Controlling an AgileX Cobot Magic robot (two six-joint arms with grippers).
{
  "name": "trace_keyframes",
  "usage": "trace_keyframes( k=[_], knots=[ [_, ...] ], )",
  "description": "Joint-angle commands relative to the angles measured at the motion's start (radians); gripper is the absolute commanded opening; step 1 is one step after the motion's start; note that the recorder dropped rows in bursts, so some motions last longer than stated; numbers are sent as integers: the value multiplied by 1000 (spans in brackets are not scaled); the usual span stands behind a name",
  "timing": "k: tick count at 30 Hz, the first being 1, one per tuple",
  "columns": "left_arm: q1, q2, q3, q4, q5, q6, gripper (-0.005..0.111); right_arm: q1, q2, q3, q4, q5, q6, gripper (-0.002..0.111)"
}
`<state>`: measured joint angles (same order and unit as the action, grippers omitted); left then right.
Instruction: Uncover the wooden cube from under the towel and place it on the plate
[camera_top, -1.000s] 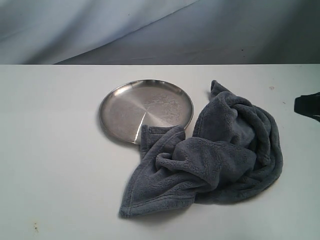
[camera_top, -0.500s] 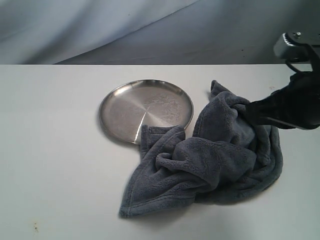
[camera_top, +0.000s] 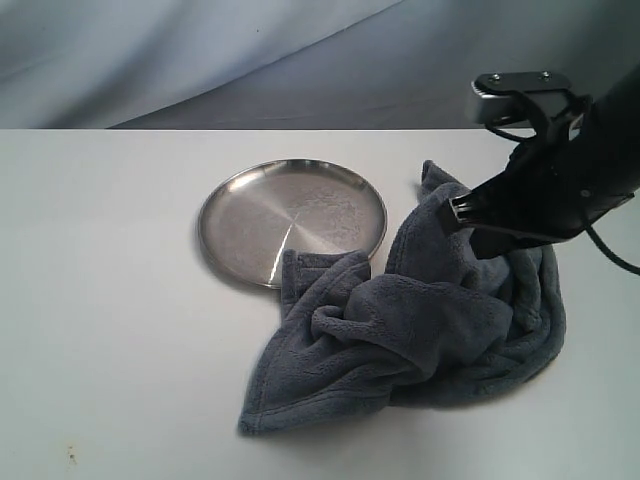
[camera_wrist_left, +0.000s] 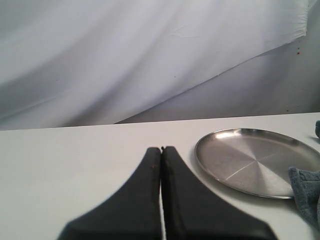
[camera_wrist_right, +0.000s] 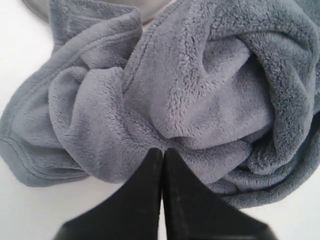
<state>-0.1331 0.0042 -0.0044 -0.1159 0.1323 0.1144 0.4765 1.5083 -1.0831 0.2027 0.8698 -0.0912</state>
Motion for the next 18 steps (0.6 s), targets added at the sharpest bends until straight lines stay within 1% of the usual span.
trace_keyframes(
  k=[1,5,9,15,18],
  knots=[
    [-5,-4,4,-2,0,-3,0,4,65,-44,-63,71,44,0],
    [-5,-4,4,-2,0,-3,0,4,115,-81,-77,131,48,0],
    [-5,-4,4,-2,0,-3,0,4,149,-105,-93,151,66,0],
    [-5,-4,4,-2,0,-3,0,4,153,-105,-98,165,66,0],
    [-5,-4,4,-2,0,-3,0,4,153,-105,-137,189,76,0]
  ],
)
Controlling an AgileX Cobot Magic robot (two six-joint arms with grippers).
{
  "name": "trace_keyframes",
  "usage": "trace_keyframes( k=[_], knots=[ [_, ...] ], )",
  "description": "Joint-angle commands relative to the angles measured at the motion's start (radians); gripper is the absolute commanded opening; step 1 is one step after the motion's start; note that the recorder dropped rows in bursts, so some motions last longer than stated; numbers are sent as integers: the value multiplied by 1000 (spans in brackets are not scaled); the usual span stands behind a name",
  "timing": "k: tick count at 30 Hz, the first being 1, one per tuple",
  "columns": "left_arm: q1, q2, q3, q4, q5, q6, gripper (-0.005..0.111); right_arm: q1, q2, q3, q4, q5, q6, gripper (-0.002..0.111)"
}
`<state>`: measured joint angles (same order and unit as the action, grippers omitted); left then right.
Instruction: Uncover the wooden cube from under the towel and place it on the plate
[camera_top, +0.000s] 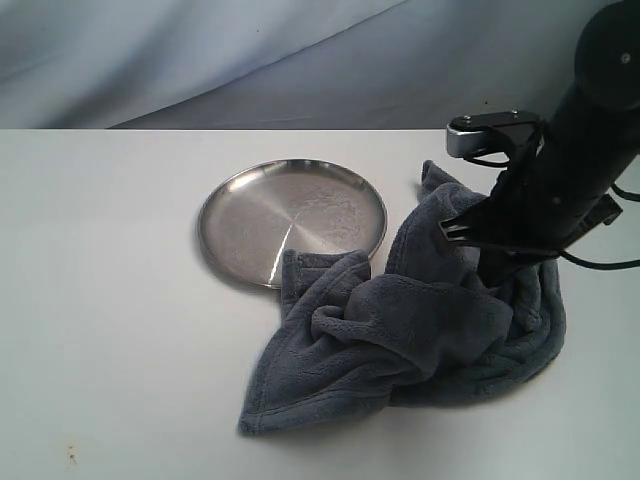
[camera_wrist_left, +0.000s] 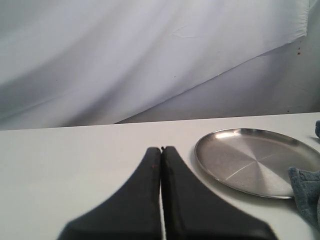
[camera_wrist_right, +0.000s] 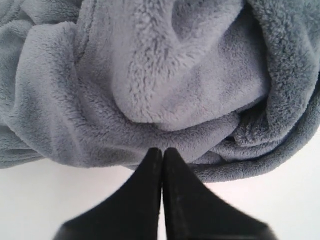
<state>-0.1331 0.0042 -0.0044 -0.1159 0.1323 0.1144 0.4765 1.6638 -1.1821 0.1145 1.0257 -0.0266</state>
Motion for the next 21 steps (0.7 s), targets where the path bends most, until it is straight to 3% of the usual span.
trace_keyframes(
  k=[1,12,21],
  knots=[
    [-5,-4,4,-2,0,-3,0,4,-2,-6,-66,38,19,0],
    [-5,-4,4,-2,0,-3,0,-7,-2,-14,-291,88,163,0],
    [-5,-4,4,-2,0,-3,0,-72,89,-224,-289,195,151,0]
  ],
)
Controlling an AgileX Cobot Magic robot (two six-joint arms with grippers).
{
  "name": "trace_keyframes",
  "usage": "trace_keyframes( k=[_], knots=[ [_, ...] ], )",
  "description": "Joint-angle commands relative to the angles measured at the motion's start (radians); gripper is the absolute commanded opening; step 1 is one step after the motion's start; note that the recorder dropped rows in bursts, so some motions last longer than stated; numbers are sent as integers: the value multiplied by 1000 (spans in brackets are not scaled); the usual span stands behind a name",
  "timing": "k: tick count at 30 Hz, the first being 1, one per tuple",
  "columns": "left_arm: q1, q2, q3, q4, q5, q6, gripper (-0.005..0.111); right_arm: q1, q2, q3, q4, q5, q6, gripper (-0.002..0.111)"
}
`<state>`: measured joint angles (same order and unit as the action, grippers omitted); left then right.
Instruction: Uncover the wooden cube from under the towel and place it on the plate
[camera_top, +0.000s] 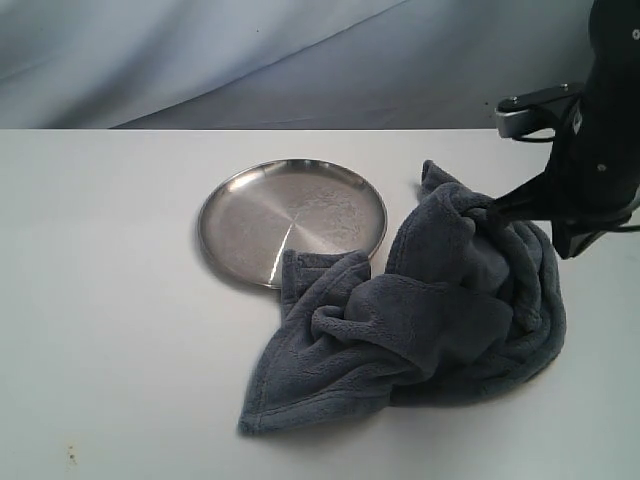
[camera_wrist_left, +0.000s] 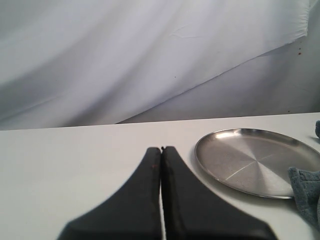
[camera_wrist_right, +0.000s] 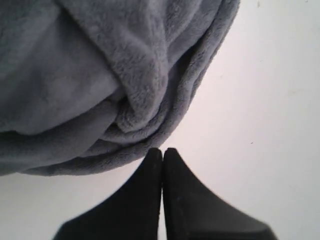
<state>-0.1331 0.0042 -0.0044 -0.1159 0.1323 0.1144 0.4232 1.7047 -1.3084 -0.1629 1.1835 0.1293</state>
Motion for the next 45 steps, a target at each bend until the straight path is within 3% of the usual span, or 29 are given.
trace_keyframes(
  k=[1,18,30,39,45],
  knots=[
    [-5,-4,4,-2,0,-3,0,-19,67,-129,-16,38,-8,0],
    [-5,-4,4,-2,0,-3,0,-12,443,-601,64,38,-16,0],
    [-5,-4,4,-2,0,-3,0,97,571,-835,68,38,-16,0],
    [-5,-4,4,-2,0,-3,0,206,592,-869,98,38,-23,0],
    [-5,-4,4,-2,0,-3,0,280,589,-869,227,38,-69,0]
  ],
)
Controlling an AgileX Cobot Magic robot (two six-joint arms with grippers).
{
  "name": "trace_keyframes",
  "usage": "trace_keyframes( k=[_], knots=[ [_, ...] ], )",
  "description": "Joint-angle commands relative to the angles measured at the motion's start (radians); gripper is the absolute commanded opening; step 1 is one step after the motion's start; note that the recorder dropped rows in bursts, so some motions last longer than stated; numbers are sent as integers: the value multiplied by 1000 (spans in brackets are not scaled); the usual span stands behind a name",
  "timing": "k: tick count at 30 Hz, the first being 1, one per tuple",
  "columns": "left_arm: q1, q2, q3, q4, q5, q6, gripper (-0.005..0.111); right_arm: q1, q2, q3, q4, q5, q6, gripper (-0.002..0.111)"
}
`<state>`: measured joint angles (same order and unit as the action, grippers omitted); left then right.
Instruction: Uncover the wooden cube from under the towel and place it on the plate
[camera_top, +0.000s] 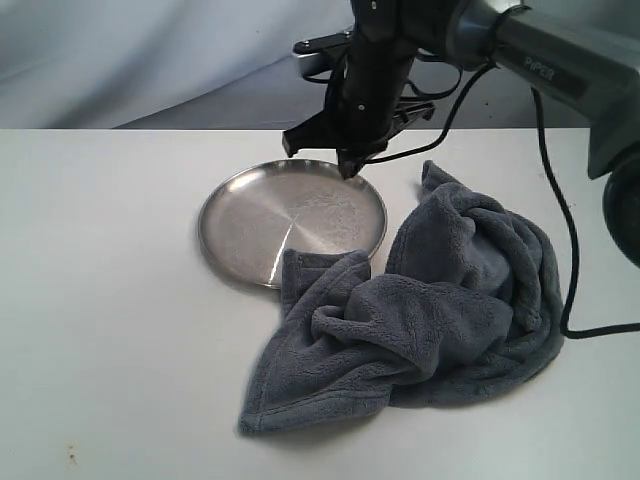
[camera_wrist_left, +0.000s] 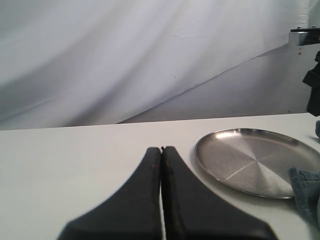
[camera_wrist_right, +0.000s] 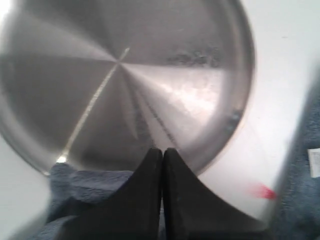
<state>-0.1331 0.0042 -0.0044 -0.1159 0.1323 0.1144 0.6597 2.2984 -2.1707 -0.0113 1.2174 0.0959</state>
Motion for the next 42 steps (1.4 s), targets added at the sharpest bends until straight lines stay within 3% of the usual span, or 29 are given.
trace_keyframes(
  k=[1,9,13,27,36,42],
  knots=[
    [-5,-4,4,-2,0,-3,0,62,-7,-7,75,4,-35,0],
    [-5,-4,4,-2,0,-3,0,183,-104,92,46,4,-51,0],
    [-5,-4,4,-2,0,-3,0,213,-217,278,43,4,-51,0],
    [-5,-4,4,-2,0,-3,0,226,-654,942,66,-252,-29,0],
    [-5,-4,4,-2,0,-3,0,165,-790,1141,50,-268,-17,0],
    [-5,-4,4,-2,0,-3,0,47,-836,1244,4,-292,-17,0]
  ],
)
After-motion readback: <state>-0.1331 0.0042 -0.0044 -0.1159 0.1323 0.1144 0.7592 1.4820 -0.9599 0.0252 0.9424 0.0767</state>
